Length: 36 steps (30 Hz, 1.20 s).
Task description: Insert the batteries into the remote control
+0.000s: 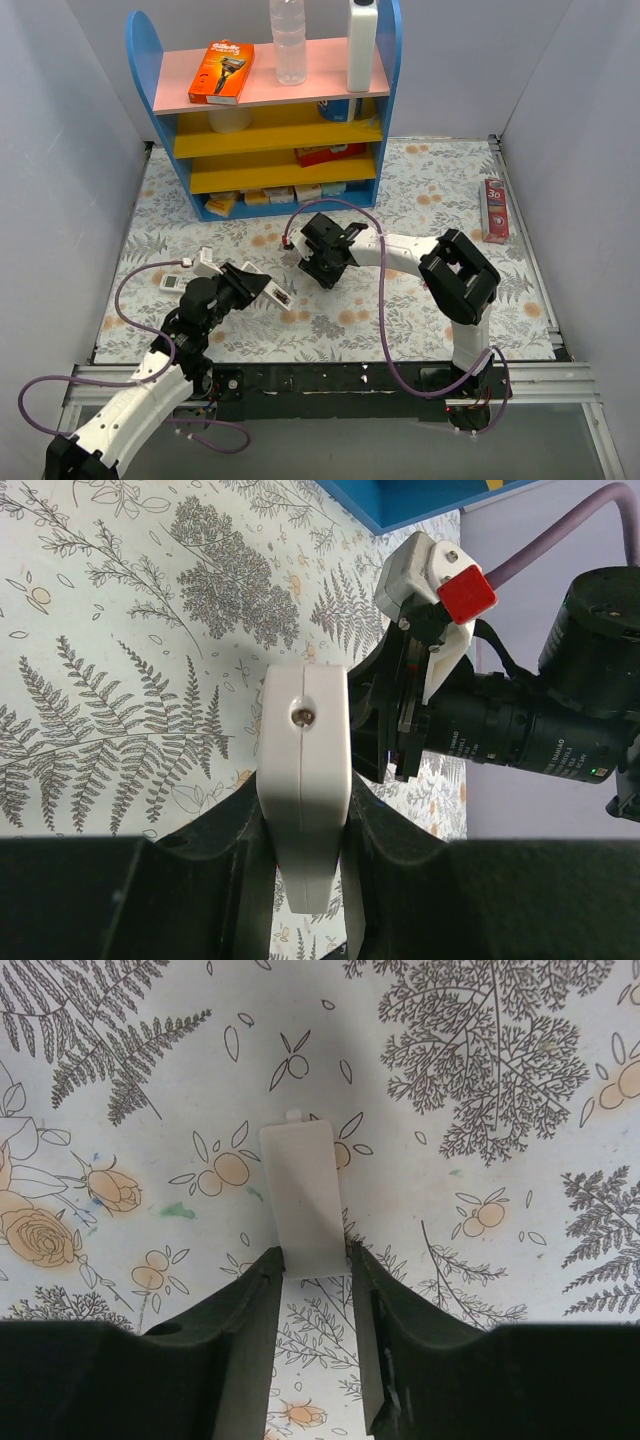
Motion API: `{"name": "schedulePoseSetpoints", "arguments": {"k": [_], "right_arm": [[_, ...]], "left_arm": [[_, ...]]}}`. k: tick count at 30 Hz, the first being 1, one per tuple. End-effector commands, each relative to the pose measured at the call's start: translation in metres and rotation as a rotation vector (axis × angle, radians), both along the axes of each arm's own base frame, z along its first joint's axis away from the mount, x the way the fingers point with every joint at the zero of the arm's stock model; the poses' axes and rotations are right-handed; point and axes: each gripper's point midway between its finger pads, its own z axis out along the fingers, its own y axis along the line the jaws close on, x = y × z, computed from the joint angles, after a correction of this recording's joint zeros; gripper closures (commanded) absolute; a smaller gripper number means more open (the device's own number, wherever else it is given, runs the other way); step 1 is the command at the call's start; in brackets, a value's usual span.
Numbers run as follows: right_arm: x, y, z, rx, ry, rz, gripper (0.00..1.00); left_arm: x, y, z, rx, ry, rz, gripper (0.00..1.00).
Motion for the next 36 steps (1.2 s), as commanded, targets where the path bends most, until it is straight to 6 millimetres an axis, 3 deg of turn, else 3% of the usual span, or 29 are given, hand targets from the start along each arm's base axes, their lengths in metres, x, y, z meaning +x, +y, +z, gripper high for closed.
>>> {"name": "schedulePoseSetpoints", "arguments": {"k": [1,4,7,11,13,14,19,20,26,29,33,36], "right_arm": [[-0.014,-0.020,-0.017,-0.104,0.058,0.036,0.63],[-0.022,-0.035,-0.016,-0.147,0.071,0.032,0.73],[-0.030,-0.045,-0.003,-0.136,0.067,0.022,0.77],[-0.047,-0.074,-0.002,-0.169,0.074,-0.032,0.80],[-0.054,-0.078,0.001,-0.150,0.081,-0.065,0.82],[-0.055,-0.078,0.010,-0.121,0.068,-0.078,0.83],[-0.060,-0.082,0.027,-0.039,0.034,-0.128,0.91],[-0.059,-0.081,0.031,-0.025,0.027,-0.137,0.91],[-0.062,-0.080,0.036,0.013,0.025,-0.149,0.92],[-0.063,-0.081,0.034,0.002,0.031,-0.136,0.82],[-0.063,-0.082,0.033,-0.042,0.043,-0.103,0.58],[-0.060,-0.081,0.030,-0.075,0.053,-0.077,0.52]], "left_arm": [[0.007,-0.009,0.032,-0.032,-0.083,-0.034,1.00],[0.012,-0.013,0.035,-0.044,-0.098,-0.041,1.00],[0.018,-0.020,0.043,-0.073,-0.129,-0.060,1.00],[0.023,-0.031,0.036,-0.103,-0.125,-0.096,1.00],[0.025,-0.036,0.041,-0.127,-0.150,-0.113,1.00],[0.027,-0.038,0.033,-0.121,-0.126,-0.116,1.00],[0.035,-0.049,0.032,-0.137,-0.131,-0.153,1.00],[0.035,-0.053,0.024,-0.134,-0.107,-0.168,1.00],[0.040,-0.060,0.010,-0.119,-0.075,-0.194,1.00],[0.041,-0.060,0.011,-0.108,-0.077,-0.197,1.00],[0.040,-0.054,0.011,-0.088,-0.082,-0.172,1.00],[0.038,-0.050,0.013,-0.076,-0.089,-0.158,1.00]]}}
